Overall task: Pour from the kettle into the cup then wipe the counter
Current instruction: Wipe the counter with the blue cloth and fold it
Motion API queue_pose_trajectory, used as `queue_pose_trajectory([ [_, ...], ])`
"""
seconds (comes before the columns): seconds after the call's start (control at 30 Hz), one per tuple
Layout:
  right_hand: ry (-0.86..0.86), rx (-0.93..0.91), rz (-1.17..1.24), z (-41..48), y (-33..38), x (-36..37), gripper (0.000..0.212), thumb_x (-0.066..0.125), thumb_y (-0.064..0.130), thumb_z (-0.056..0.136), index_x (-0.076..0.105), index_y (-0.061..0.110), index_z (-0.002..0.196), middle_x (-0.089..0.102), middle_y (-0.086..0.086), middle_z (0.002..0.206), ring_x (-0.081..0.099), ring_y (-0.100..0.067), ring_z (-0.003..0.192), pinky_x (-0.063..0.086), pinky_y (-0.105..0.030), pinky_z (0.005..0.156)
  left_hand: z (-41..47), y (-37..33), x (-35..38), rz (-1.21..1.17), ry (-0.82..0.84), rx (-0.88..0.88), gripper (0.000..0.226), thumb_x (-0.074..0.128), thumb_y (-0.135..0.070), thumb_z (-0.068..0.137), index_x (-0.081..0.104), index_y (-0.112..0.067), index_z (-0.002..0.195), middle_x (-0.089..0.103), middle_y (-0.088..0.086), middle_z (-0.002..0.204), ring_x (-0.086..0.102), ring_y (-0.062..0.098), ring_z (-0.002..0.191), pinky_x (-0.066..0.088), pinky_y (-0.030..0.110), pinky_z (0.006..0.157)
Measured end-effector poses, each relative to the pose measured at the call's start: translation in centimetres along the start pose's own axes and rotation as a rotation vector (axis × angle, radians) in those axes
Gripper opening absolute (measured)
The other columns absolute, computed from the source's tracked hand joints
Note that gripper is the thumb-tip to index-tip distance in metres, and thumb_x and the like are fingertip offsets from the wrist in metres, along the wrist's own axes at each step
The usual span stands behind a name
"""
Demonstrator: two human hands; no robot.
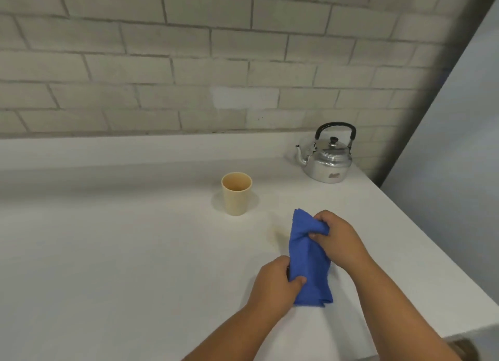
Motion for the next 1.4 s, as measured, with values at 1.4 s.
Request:
queue_pose_trajectory([
  [1.4,0.323,-0.389,-0.246,-3.4,10.4,21.8,0.047,0.027,0.025,0.099,0.027,0.011,0.144,0.023,-0.010,0.155,0.017,-0.024,0.143,0.002,-0.025,0.116,-7.5,17.7,-24.4,0.648,-0.450,-0.371,0.049,0.032,-0.038,0.096,0.034,-0.020,0.142,0.027,0.008,0.154,0.019,0.031,0.143,0.017,0.043,0.116],
])
Point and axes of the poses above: each hand's wrist, its own z-axis towards the middle knuckle, its own x-axis out of the palm, y = z × x, the point moved 9 cm from there along z, towards the middle knuckle
